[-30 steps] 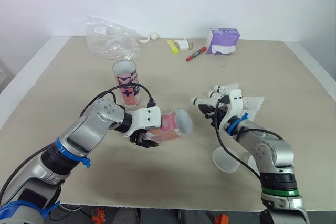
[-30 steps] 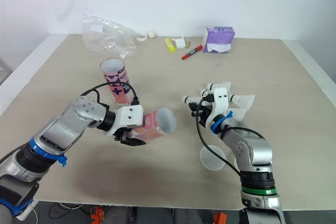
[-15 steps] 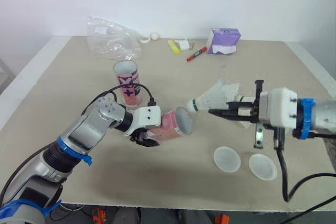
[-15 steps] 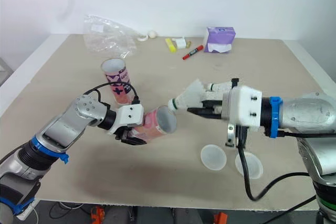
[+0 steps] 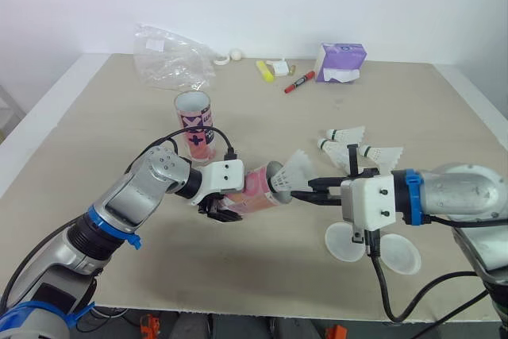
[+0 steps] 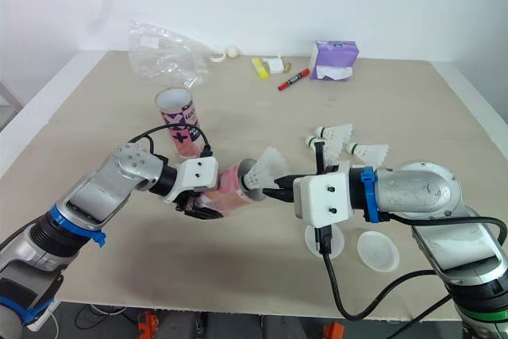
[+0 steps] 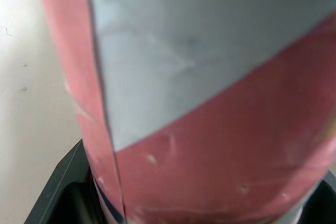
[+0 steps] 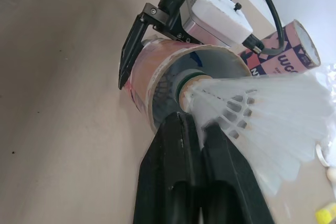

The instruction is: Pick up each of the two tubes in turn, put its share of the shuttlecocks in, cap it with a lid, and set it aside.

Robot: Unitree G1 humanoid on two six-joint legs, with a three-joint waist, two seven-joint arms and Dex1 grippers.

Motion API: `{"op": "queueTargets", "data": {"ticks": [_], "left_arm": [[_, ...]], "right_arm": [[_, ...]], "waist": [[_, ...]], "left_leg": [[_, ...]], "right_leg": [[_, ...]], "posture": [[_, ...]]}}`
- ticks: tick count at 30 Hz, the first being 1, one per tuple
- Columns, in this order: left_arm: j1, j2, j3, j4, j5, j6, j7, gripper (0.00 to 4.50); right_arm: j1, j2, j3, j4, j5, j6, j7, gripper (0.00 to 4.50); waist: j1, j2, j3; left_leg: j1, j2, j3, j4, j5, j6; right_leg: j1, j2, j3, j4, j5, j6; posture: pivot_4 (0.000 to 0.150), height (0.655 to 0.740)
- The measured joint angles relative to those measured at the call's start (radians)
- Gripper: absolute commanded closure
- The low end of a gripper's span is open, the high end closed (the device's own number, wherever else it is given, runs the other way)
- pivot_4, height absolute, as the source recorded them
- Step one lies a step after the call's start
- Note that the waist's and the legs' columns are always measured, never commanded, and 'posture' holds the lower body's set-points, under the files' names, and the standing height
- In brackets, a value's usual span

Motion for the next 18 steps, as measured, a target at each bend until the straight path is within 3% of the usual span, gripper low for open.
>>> {"op": "queueTargets", "data": {"ticks": [6,13,18], "left_arm": [[0.002,0.001,0.0,-0.014,0.0,0.005,0.001,1.36],[0.007,0.001,0.0,-0.019,0.0,0.004,0.009,1.36],[0.01,0.002,0.001,-0.024,0.001,0.004,0.013,1.36]], "right_arm": [[0.001,0.005,-0.018,-0.009,0.078,0.041,0.006,0.02],[0.153,0.114,-0.325,0.003,0.345,0.363,-0.249,0.02],[0.269,0.214,-0.492,0.14,0.33,0.469,-0.462,0.02]], "waist": [[0.001,-0.001,0.001],[0.004,-0.006,0.002],[0.003,-0.004,0.001]], "left_leg": [[-0.001,0.0,0.0,0.0,0.0,0.0],[-0.001,0.0,-0.002,0.0,0.0,0.0],[-0.001,0.0,-0.001,-0.001,0.0,0.0]], "right_leg": [[0.0,0.0,0.0,0.0,0.0,0.0],[0.001,0.0,-0.001,0.0,0.0,0.0],[0.001,0.0,-0.001,0.0,0.0,0.0]], "posture": [[0.15,0.74],[0.15,0.74],[0.15,0.74]]}}
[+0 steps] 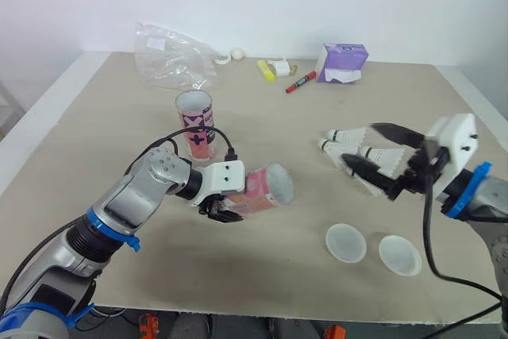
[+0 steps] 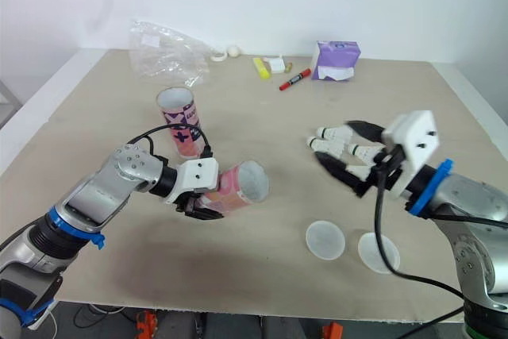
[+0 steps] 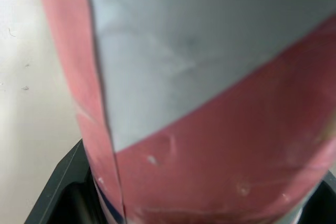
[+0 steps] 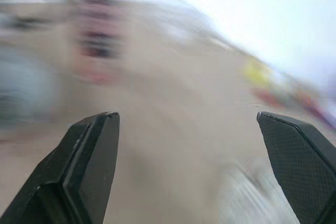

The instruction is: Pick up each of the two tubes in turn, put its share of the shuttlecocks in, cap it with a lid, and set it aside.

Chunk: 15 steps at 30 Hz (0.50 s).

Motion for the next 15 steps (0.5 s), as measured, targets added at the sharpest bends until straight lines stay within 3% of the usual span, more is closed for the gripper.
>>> {"op": "queueTargets", "data": {"ticks": [4,15], "left_arm": [[0.001,0.0,0.0,0.0,0.0,0.001,0.001,1.36],[0.002,0.001,-0.001,-0.001,0.001,-0.001,0.005,1.36]], "right_arm": [[0.077,0.055,-0.029,0.045,-0.036,0.011,-0.091,0.02],[0.178,0.132,-0.013,0.078,0.014,0.022,-0.067,0.02]], "waist": [[-0.001,0.002,0.0],[-0.004,0.003,-0.001]], "left_leg": [[0.0,0.0,0.0,0.0,0.0,0.0],[0.001,0.0,0.0,0.0,0.0,0.0]], "right_leg": [[0.0,0.0,0.0,0.0,0.0,0.0],[0.0,0.0,0.0,0.0,0.0,0.0]], "posture": [[0.15,0.74],[0.15,0.74]]}}
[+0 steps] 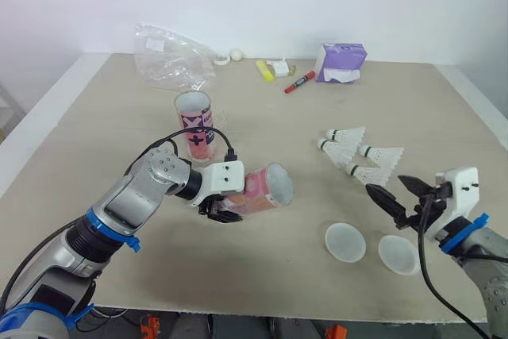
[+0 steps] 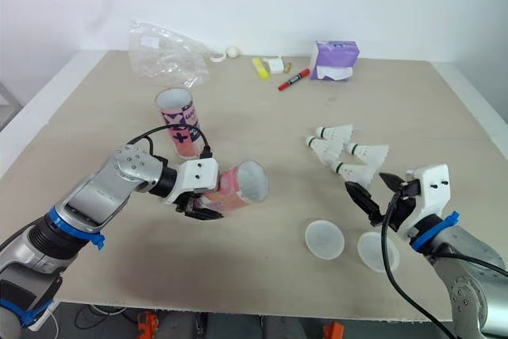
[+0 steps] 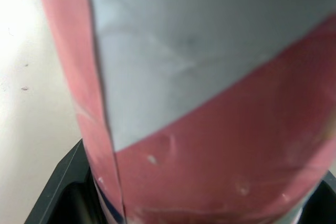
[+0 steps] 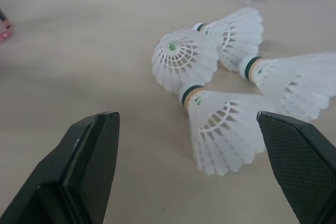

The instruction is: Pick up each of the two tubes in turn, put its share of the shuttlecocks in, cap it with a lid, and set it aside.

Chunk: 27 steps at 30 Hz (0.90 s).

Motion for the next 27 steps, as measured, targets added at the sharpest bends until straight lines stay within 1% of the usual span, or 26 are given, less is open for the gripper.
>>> {"op": "queueTargets", "data": {"ticks": [13,16,22,23,24,25,27], "left_arm": [[0.003,0.002,0.0,-0.002,0.0,0.002,0.001,1.36],[0.003,0.002,0.001,-0.002,0.0,0.002,0.002,1.36],[0.002,0.001,0.0,-0.002,-0.001,0.002,0.002,1.36],[0.002,0.001,0.0,-0.002,-0.001,0.002,0.002,1.36],[0.002,0.001,0.0,-0.002,-0.001,0.003,0.002,1.36],[0.003,0.001,0.0,-0.002,-0.001,0.003,0.002,1.36],[0.003,0.001,0.001,-0.001,0.0,0.002,0.002,1.36]], "right_arm": [[-0.081,0.01,0.079,0.167,-0.007,-0.005,0.022,0.02],[-0.121,0.031,0.086,0.208,-0.007,-0.005,0.021,0.02],[-0.188,0.033,0.123,0.286,-0.022,-0.014,0.027,0.02],[-0.192,0.033,0.124,0.293,-0.022,-0.014,0.029,0.41],[-0.197,0.034,0.124,0.3,-0.022,-0.014,0.029,0.59],[-0.204,0.034,0.125,0.309,-0.022,-0.013,0.03,0.88],[-0.229,0.037,0.125,0.332,-0.022,-0.013,0.031,1.68]], "waist": [[0.0,0.0,0.0],[0.0,0.0,0.0],[0.0,0.0,0.0],[0.0,0.0,0.0],[0.0,0.0,0.0],[0.0,0.0,0.0],[-0.001,0.0,0.0]], "left_leg": [[0.0,0.0,0.0,-0.001,0.0,0.0],[0.0,0.0,0.0,0.0,0.0,0.0],[0.0,0.0,0.0,-0.001,0.0,0.0],[0.0,0.0,0.0,-0.001,0.0,0.0],[0.0,0.0,0.0,-0.001,0.0,0.0],[0.0,0.0,0.0,-0.001,0.0,0.0],[0.0,0.0,0.0,0.0,0.0,0.0]], "right_leg": [[0.0,0.0,0.0,0.0,0.0,0.0],[0.0,0.0,0.0,0.0,0.0,0.0],[0.0,0.0,0.0,0.0,0.0,0.0],[0.0,0.0,0.0,0.0,0.0,0.0],[0.0,0.0,0.0,0.0,0.0,0.0],[0.0,0.0,0.0,0.0,0.0,0.0],[0.0,0.0,0.0,0.0,0.0,0.0]], "posture": [[0.15,0.74],[0.15,0.74],[0.15,0.74],[0.15,0.74],[0.15,0.74],[0.15,0.74],[0.15,0.74]]}}
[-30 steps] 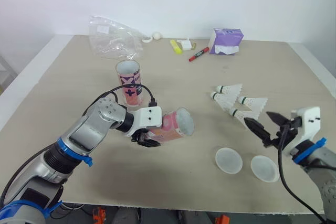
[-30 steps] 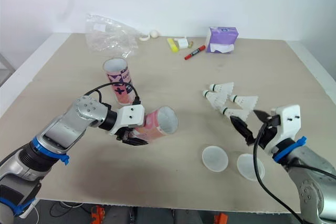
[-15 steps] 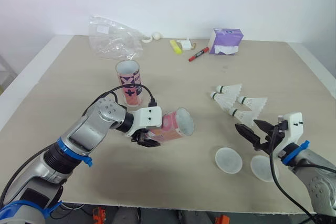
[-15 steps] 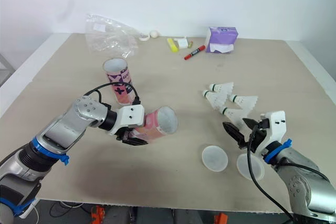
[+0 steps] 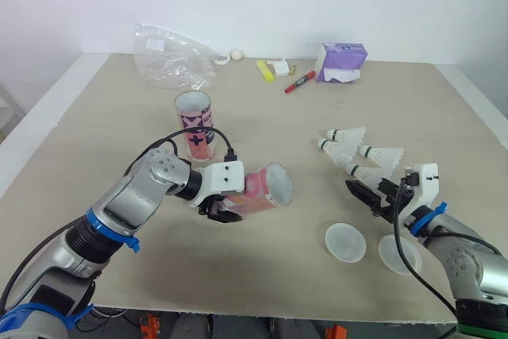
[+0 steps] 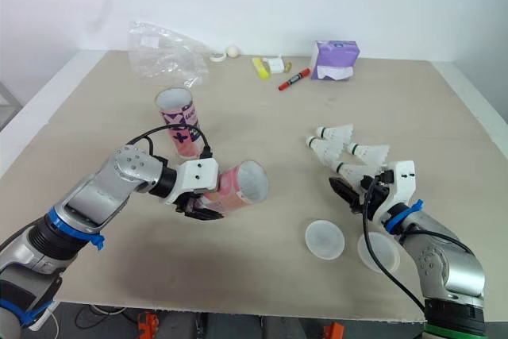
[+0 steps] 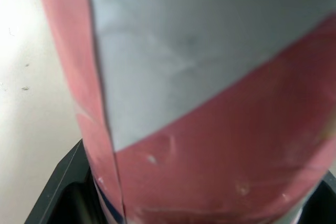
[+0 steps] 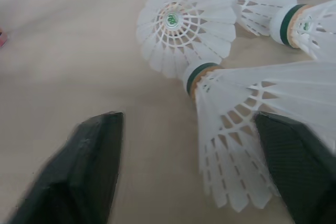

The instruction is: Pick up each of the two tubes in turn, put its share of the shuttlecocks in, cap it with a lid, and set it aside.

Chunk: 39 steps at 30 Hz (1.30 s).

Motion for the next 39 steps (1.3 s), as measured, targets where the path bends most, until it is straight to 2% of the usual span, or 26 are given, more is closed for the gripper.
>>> {"op": "queueTargets", "data": {"ticks": [6,7,16,19,22,23,26,29,32,39], "left_arm": [[0.003,0.0,0.002,-0.005,0.0,0.0,0.0,1.36],[0.003,0.0,0.002,-0.006,0.0,0.002,0.0,1.36],[0.007,-0.001,0.005,-0.009,0.0,0.003,0.002,1.36],[0.009,0.001,0.007,-0.009,-0.001,0.003,0.0,1.36],[0.008,0.002,0.008,0.003,0.0,-0.002,0.001,1.36],[0.006,0.001,0.008,0.009,0.0,-0.005,0.001,1.36],[0.004,0.001,0.008,0.016,0.0,-0.008,0.0,1.36],[0.003,-0.002,0.007,0.021,0.0,-0.022,-0.004,1.36],[-0.001,-0.009,0.005,0.024,-0.001,-0.028,-0.012,1.36],[-0.007,-0.018,0.002,0.024,-0.002,-0.03,-0.018,1.36]], "right_arm": [[-0.039,0.004,0.0,0.054,0.0,0.0,0.004,4.38],[-0.041,0.005,0.0,0.06,0.0,0.0,0.004,4.48],[0.008,-0.019,0.001,0.012,-0.009,-0.007,0.025,4.48],[0.085,-0.133,-0.016,-0.121,0.004,0.02,0.087,4.48],[0.083,-0.259,-0.063,-0.259,0.05,0.05,0.151,4.48],[0.073,-0.347,-0.077,-0.326,0.051,0.043,0.202,4.48],[-0.026,-0.461,-0.08,-0.439,0.043,-0.032,0.291,4.48],[-0.106,-0.496,-0.012,-0.545,0.042,-0.106,0.353,4.48],[-0.143,-0.5,0.145,-0.612,-0.036,-0.196,0.402,4.48],[-0.2,-0.471,0.331,-0.575,-0.209,-0.33,0.434,4.48]], "waist": [[0.0,0.0,0.0],[0.0,0.0,0.0],[0.001,0.001,0.0],[0.0,0.003,0.0],[-0.002,0.005,0.0],[-0.003,0.005,0.0],[-0.007,0.004,0.001],[-0.006,0.0,0.001],[-0.004,-0.001,0.001],[0.004,-0.001,0.001]], "left_leg": [[0.0,0.0,0.0,0.0,0.0,0.0],[0.0,0.0,0.0,0.0,0.0,0.0],[-0.001,0.0,0.0,0.0,0.0,0.0],[-0.001,-0.001,0.0,0.0,0.0,0.0],[0.0,-0.001,0.0,0.001,0.0,0.0],[0.0,-0.001,0.0,0.0,0.0,0.001],[0.002,0.0,0.0,0.0,0.0,0.001],[0.002,0.0,0.0,0.0,0.0,0.0],[0.0,-0.001,0.001,0.0,0.0,-0.001],[-0.004,-0.004,0.001,0.0,0.0,0.0]], "right_leg": [[0.0,0.0,0.0,0.0,0.0,0.0],[0.0,0.0,0.0,0.0,0.0,0.0],[0.0,0.0,0.0,0.0,-0.001,0.0],[0.0,0.0,0.001,0.0,-0.001,0.001],[0.0,0.0,0.001,0.0,-0.001,0.002],[0.0,0.0,0.001,0.0,-0.001,0.002],[0.0,0.0,0.0,0.0,-0.001,0.002],[-0.002,-0.001,-0.001,-0.002,-0.001,0.002],[-0.001,-0.004,-0.001,-0.006,-0.001,0.002],[0.0,-0.007,-0.002,-0.006,0.0,0.003]], "posture": [[0.15,0.74],[0.15,0.74],[0.15,0.74],[0.15,0.74],[0.15,0.74],[0.15,0.74],[0.15,0.74],[0.15,0.74],[0.15,0.74],[0.15,0.74]]}}
